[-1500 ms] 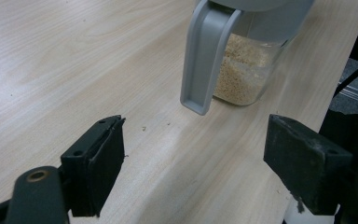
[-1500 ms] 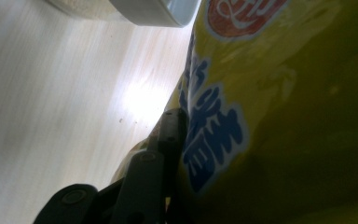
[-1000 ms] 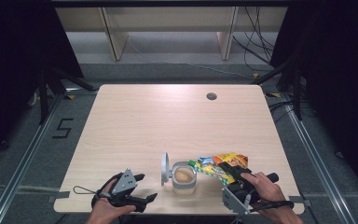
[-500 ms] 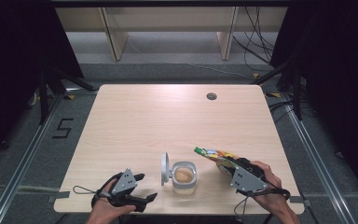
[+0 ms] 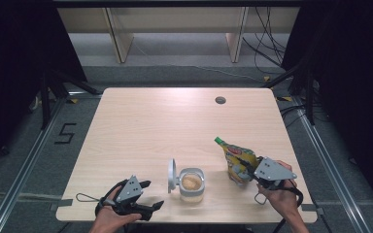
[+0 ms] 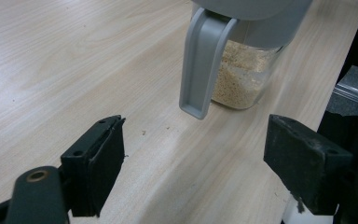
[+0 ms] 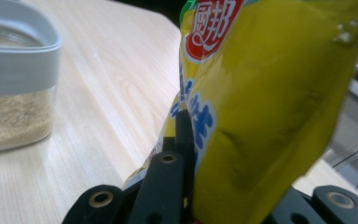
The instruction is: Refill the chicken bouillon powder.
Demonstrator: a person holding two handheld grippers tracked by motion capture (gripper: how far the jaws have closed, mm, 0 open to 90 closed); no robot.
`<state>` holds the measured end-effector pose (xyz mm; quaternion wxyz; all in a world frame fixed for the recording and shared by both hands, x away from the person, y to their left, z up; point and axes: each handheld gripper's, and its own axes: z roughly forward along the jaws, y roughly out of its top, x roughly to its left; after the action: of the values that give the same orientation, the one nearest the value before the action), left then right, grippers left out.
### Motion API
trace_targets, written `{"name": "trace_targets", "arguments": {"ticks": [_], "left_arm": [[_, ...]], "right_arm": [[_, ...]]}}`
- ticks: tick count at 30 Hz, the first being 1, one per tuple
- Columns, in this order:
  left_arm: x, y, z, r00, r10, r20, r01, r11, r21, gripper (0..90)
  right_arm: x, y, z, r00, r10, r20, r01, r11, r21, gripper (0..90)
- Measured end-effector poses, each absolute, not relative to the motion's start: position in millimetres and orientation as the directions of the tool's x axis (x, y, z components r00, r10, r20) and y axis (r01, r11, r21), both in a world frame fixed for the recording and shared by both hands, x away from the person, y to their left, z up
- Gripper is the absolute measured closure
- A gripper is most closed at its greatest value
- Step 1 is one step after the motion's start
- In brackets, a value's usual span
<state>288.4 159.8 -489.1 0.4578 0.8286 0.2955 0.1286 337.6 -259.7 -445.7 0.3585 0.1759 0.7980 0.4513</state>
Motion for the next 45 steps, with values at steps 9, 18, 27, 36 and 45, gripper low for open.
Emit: {"name": "trace_targets", "arguments": {"ticks": [9,18,27,36,45], "left_arm": [[289,161,-488,0.801,0.597,-0.040,0.355,-0.421,0.835,19.7],[289,161,-488,0.799,0.600,-0.036,0.356,-0.424,0.833,19.6],[289,161,-488,0.800,0.599,-0.036,0.355,-0.424,0.833,19.6],[289,161,-489,0.798,0.602,-0.037,0.355,-0.420,0.835,19.6],[289,160,-489,0.801,0.597,-0.038,0.350,-0.416,0.839,19.6]], "right_arm": [[335,-271,-452,-0.664,0.663,-0.345,0.001,0.462,0.887,82.2],[328,-280,-454,-0.641,0.688,-0.340,0.025,0.461,0.887,78.2],[325,-281,-453,-0.634,0.708,-0.311,0.034,0.428,0.903,70.3],[322,-282,-450,-0.615,0.730,-0.296,0.045,0.408,0.912,51.0],[312,-281,-448,-0.587,0.783,-0.206,0.094,0.318,0.943,38.3]]}}
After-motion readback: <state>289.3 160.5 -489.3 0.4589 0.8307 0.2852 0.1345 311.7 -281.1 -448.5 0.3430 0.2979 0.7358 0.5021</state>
